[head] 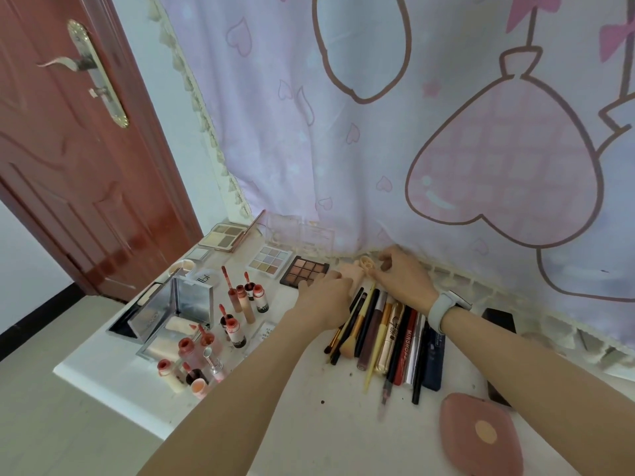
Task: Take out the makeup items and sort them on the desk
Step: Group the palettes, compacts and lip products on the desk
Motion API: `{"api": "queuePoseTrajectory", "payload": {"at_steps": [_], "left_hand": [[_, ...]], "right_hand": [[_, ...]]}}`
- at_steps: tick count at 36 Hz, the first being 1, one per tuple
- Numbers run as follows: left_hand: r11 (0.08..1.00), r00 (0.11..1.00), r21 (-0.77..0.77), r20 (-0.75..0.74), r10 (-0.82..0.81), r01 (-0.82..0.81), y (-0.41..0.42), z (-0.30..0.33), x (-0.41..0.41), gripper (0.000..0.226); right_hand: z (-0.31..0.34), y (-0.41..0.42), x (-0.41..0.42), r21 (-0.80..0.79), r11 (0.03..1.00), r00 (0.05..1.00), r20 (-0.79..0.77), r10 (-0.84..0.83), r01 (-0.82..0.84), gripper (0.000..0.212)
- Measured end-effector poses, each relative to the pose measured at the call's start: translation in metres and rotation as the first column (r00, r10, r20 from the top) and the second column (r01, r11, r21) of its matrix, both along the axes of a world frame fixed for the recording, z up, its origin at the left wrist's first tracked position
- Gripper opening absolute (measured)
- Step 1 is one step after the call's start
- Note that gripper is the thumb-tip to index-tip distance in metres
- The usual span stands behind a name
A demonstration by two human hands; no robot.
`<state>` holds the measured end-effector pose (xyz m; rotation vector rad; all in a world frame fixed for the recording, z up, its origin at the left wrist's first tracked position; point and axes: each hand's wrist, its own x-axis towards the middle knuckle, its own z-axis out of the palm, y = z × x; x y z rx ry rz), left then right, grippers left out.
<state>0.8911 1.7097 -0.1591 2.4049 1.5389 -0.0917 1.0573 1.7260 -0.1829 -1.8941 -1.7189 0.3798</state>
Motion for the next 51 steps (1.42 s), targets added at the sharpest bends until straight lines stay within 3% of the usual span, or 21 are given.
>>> {"api": "queuePoseTrajectory", "payload": {"at_steps": [5,10,13,16,22,25,31,33,40,46,49,51], "left_hand": [[0.987,0.989,0.151,0.142,0.029,-0.051,-0.012,0.016,-0.016,0.040],[0.930,0.968,0.360,0.249,-0.021,-0.072,-0.036,0.038,-0.050,0.031],[0.884,0.944,0.446,0.329,-0.020,-0.136,-0.050,0.048,-0.076,0.030],[0.853,0.911,0.463,0.412,0.032,-0.240,-0.059,0.052,-0.101,0.031],[0.838,0.869,0.429,0.484,0.104,-0.338,-0.078,0.049,-0.133,0.034],[0.842,0.855,0.410,0.508,0.107,-0.349,-0.086,0.042,-0.141,0.023],[0.858,0.834,0.385,0.545,0.085,-0.339,-0.090,0.032,-0.135,0.024],[0.864,0.816,0.365,0.571,0.085,-0.346,-0.092,0.032,-0.129,0.032],[0.881,0.750,0.307,0.657,0.076,-0.359,-0.098,0.024,-0.122,0.026],[0.876,0.699,0.273,0.708,0.097,-0.398,-0.106,0.027,-0.127,0.026],[0.879,0.616,0.193,0.776,0.135,-0.436,-0.107,0.029,-0.127,0.025],[0.877,0.542,0.126,0.823,0.168,-0.464,-0.108,0.032,-0.125,0.024]], "right_hand": [[0.011,-0.008,-0.002,0.145,0.988,0.998,-0.005,0.062,-0.060,0.033],[0.028,-0.024,-0.024,0.135,0.933,0.941,0.093,0.324,-0.334,0.021],[0.032,-0.039,-0.050,-0.010,0.809,0.798,0.157,0.582,-0.588,0.028],[0.026,-0.045,-0.080,-0.144,0.668,0.615,0.288,0.734,-0.730,0.036],[0.016,-0.041,-0.108,-0.245,0.583,0.417,0.495,0.762,-0.775,0.045],[0.014,-0.043,-0.108,-0.250,0.567,0.353,0.572,0.741,-0.785,0.041],[0.013,-0.045,-0.100,-0.282,0.612,0.362,0.600,0.713,-0.739,0.037],[0.014,-0.046,-0.103,-0.303,0.602,0.354,0.586,0.729,-0.739,0.035],[0.018,-0.045,-0.118,-0.303,0.558,0.322,0.570,0.756,-0.773,0.028],[0.025,-0.039,-0.122,-0.370,0.655,0.373,0.595,0.712,-0.660,0.065],[0.025,-0.041,-0.114,-0.370,0.687,0.419,0.583,0.696,-0.625,0.065],[0.030,-0.041,-0.106,-0.320,0.724,0.522,0.524,0.673,-0.611,0.058]]}}
